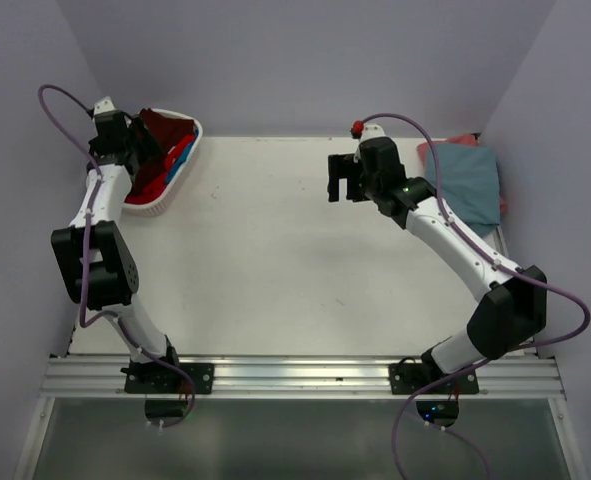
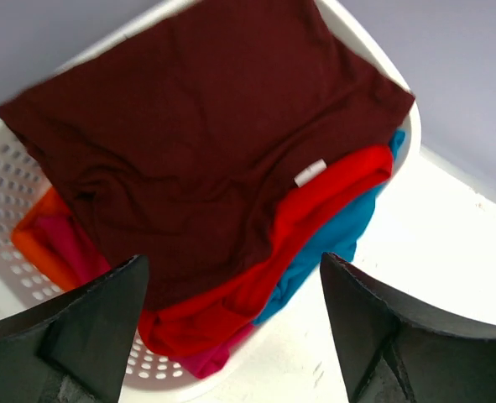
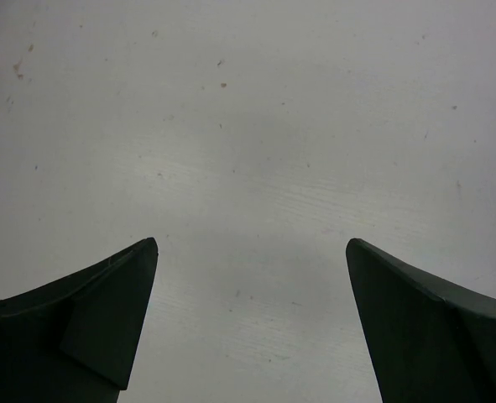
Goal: Fold and stack the t-shirts
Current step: Grab crumpled tshirt from bin with the left arm
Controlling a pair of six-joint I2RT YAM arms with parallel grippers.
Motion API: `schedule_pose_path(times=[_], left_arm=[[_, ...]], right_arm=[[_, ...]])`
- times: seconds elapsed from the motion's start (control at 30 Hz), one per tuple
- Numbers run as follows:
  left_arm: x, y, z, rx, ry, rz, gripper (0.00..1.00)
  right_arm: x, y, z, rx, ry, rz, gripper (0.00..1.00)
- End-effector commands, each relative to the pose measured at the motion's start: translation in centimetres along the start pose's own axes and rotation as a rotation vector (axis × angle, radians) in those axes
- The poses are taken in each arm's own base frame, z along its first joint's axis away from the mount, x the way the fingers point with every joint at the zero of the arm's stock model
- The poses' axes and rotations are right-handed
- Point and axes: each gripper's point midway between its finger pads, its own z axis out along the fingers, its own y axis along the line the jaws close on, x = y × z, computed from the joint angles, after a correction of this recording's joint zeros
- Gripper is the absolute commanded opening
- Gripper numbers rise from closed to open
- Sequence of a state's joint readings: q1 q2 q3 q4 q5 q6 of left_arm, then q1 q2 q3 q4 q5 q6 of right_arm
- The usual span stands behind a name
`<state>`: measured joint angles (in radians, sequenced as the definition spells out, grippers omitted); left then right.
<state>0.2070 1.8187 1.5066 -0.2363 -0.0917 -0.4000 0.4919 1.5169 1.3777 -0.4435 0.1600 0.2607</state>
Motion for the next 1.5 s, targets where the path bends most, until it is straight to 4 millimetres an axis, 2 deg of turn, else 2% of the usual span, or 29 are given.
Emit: schedule_pose_path(times=[0.0, 0.07, 0.1, 0.17, 0.23, 0.27, 0.3, 0.37, 0.6, 0.83, 0.93, 0.97, 1.03, 1.1, 1.2, 1.3, 1.33, 1.43, 1.47], left_arm=[[-3.9, 0.9, -0.2, -0.094, -0.092, -0.003, 0.87], [-3.6, 1.1, 0.4, -0.105, -0.084, -0.016, 0.88], [-2.6, 1.4, 1.5, -0.119, -0.059, -0.019, 0.88], [-2.7, 1.7, 2.4, -0.152, -0.045, -0.027, 0.87], [-1.9, 1.9, 4.4, -0.170, -0.001, -0.018, 0.87], [-0.7, 2.2, 5.8, -0.185, 0.032, -0.010, 0.87], [-1.3, 2.1, 6.0, -0.192, 0.034, -0.009, 0.87], [-0.1, 2.5, 7.4, -0.209, 0.066, -0.007, 0.87], [-1.1, 1.6, 8.1, -0.166, 0.025, -0.019, 0.88], [-0.8, 1.6, 8.8, -0.156, 0.042, 0.002, 0.91], [0.1, 2.2, 9.5, -0.182, 0.070, 0.000, 0.91], [1.2, 2.8, 10.2, -0.203, 0.097, -0.004, 0.91], [1.7, 3.2, 10.5, -0.226, 0.132, -0.005, 0.91], [3.2, 3.7, 11.2, -0.250, 0.180, -0.005, 0.91], [4.9, 4.0, 11.9, -0.248, 0.220, -0.004, 0.80], [5.7, 3.9, 12.1, -0.227, 0.248, 0.008, 0.25], [5.7, 3.9, 12.1, -0.224, 0.252, 0.010, 0.00], [5.0, 3.6, 11.6, -0.201, 0.233, 0.004, 0.00], [4.1, 3.3, 10.8, -0.194, 0.213, -0.001, 0.00]], right_arm=[[-0.9, 0.8, -0.7, -0.039, -0.046, 0.005, 0.99], [-0.5, 0.9, -0.6, -0.045, -0.037, 0.009, 0.99], [-0.4, 1.0, -0.6, -0.050, -0.037, 0.013, 0.99], [0.1, 0.8, -0.5, -0.046, -0.028, 0.017, 0.99], [0.7, 0.6, -0.5, -0.040, -0.023, 0.015, 0.99], [0.9, 0.4, -0.4, -0.033, -0.021, 0.017, 0.99], [1.2, 0.4, -0.4, -0.036, -0.017, 0.017, 0.99], [1.5, 0.4, -0.3, -0.038, -0.012, 0.019, 0.99], [2.4, 0.2, -0.1, -0.035, 0.005, 0.012, 0.99], [2.5, 0.5, -0.1, -0.048, 0.004, 0.014, 0.99], [2.6, 0.4, -0.1, -0.047, 0.006, 0.016, 0.99], [2.5, 0.4, -0.1, -0.048, 0.004, 0.016, 0.99], [2.6, 0.4, -0.2, -0.047, 0.002, 0.018, 0.99], [2.6, 0.3, -0.3, -0.047, -0.005, 0.019, 0.99], [2.7, 0.3, -0.4, -0.048, -0.003, 0.021, 0.99], [2.8, 0.4, -0.4, -0.054, -0.004, 0.022, 0.99], [2.8, 0.5, -0.5, -0.060, -0.004, 0.024, 0.99], [2.8, 0.5, -0.5, -0.060, -0.004, 0.024, 0.99], [2.8, 0.5, -0.6, -0.060, -0.005, 0.024, 0.99]])
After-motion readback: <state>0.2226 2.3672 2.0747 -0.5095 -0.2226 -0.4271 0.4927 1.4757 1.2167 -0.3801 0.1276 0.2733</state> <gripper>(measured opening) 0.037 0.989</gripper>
